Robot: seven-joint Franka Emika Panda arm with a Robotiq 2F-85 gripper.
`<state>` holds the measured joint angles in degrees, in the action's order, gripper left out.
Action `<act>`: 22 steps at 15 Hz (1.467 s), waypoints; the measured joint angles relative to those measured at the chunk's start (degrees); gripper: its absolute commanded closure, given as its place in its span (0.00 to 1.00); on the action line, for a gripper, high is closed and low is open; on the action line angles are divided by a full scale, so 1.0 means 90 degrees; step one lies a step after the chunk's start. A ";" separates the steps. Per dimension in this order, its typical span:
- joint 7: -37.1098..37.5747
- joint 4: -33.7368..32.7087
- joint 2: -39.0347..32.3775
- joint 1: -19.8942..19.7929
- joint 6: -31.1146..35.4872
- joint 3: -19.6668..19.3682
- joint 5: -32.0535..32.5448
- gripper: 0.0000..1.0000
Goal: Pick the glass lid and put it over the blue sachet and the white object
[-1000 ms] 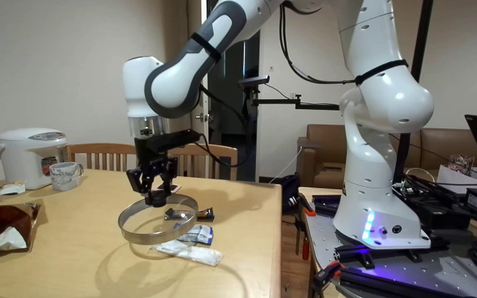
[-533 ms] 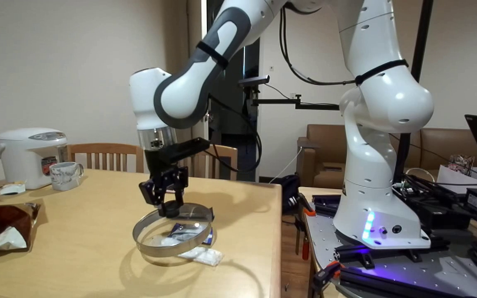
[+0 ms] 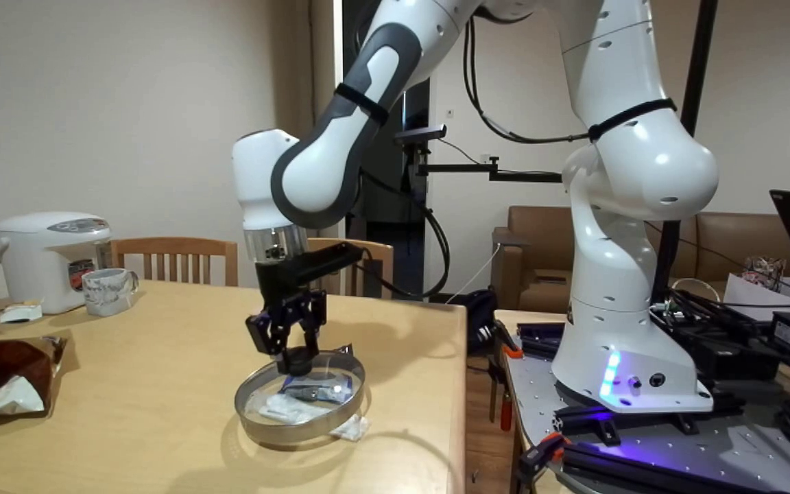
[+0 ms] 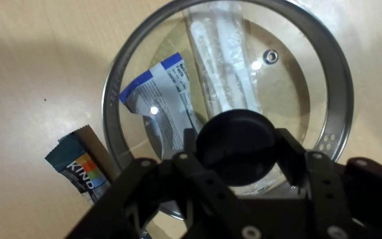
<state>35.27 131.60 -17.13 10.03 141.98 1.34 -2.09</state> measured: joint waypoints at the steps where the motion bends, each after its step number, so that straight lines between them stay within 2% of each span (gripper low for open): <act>1: 0.0000 0.0058 0.0001 0.0000 0.0061 0.0012 -0.0061 0.66; 7: 0.0000 0.0397 0.0018 -0.0001 0.0385 0.0072 -0.0357 0.66; 8: 0.0000 0.0446 0.0024 -0.0001 0.0425 0.0077 -0.0384 0.16; 9: 0.0000 0.0496 0.0032 -0.0001 0.0478 0.0082 -0.0420 0.15; 12: 0.0000 0.0601 0.0083 -0.0001 0.0589 0.0104 -0.0567 0.00; 22: -0.0009 0.0746 0.0345 -0.0006 0.0869 0.0137 -0.0760 0.00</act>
<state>35.19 138.31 -14.02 9.98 149.80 2.57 -8.93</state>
